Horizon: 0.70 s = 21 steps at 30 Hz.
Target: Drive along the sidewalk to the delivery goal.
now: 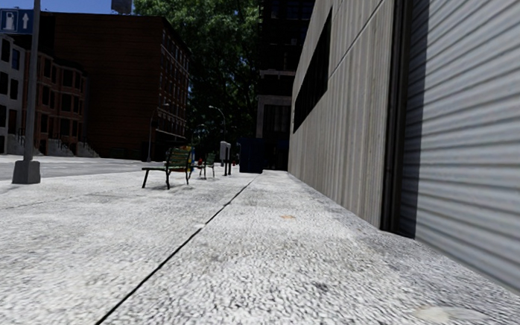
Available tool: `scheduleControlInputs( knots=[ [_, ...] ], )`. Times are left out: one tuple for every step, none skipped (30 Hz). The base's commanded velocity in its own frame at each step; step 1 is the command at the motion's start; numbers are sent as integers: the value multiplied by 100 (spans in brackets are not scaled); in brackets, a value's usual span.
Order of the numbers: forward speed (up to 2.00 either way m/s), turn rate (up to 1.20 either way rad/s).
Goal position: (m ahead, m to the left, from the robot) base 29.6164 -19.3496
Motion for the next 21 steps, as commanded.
scheduleControlInputs(
  knots=[
    [200,0],
    [200,0],
    [200,0],
    [200,0],
    [200,0],
    [200,0],
    [200,0],
    [200,0],
    [200,0],
    [200,0],
    [200,0],
    [200,0],
    [200,0],
    [200,0],
    [200,0],
    [200,0],
    [200,0],
    [200,0],
    [200,0],
    [200,0],
    [200,0]
  ],
)
